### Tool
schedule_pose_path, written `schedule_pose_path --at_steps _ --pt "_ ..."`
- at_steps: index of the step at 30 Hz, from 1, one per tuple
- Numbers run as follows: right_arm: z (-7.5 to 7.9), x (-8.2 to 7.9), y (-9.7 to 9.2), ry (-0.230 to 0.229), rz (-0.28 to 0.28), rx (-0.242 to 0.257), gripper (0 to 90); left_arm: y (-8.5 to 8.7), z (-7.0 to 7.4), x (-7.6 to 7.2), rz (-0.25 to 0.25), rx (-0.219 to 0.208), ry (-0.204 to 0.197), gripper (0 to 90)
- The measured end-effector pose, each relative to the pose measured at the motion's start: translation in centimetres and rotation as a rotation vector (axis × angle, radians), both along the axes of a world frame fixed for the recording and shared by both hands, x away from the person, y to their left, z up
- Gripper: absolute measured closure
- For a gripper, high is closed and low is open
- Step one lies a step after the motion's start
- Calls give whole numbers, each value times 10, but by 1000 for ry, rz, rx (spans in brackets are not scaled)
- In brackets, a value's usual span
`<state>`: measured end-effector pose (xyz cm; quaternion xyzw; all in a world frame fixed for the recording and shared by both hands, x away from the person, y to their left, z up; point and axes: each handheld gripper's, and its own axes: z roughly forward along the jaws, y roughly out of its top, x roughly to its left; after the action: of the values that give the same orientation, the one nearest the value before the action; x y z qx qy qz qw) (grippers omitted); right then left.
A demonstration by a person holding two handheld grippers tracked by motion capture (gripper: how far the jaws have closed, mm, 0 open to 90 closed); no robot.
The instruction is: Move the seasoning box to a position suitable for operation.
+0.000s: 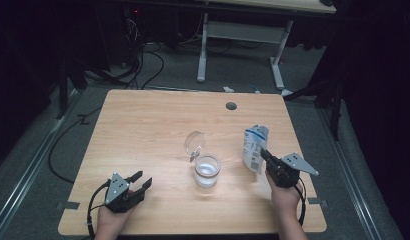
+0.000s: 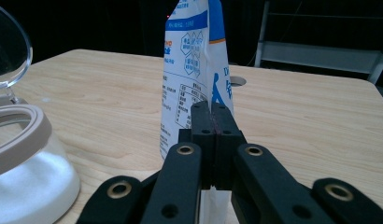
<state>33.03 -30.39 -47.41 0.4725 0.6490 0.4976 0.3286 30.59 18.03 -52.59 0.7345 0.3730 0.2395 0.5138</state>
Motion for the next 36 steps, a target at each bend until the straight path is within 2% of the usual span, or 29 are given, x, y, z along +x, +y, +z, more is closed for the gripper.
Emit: schedule_pose_path --at_steps 11,21,24,36 --pt "-5 -1 -5 3 -9 -4 900 1 1 0 -7 -4 -5 544" --pt "-13 -14 -8 8 -22 -24 894 7 3 1 -19 -13 2 542" --pt "-14 -18 -8 10 -28 -37 886 6 3 1 -32 -7 0 542" --pt "-15 -20 -9 22 -28 -35 823 7 3 2 -31 -17 -1 538"
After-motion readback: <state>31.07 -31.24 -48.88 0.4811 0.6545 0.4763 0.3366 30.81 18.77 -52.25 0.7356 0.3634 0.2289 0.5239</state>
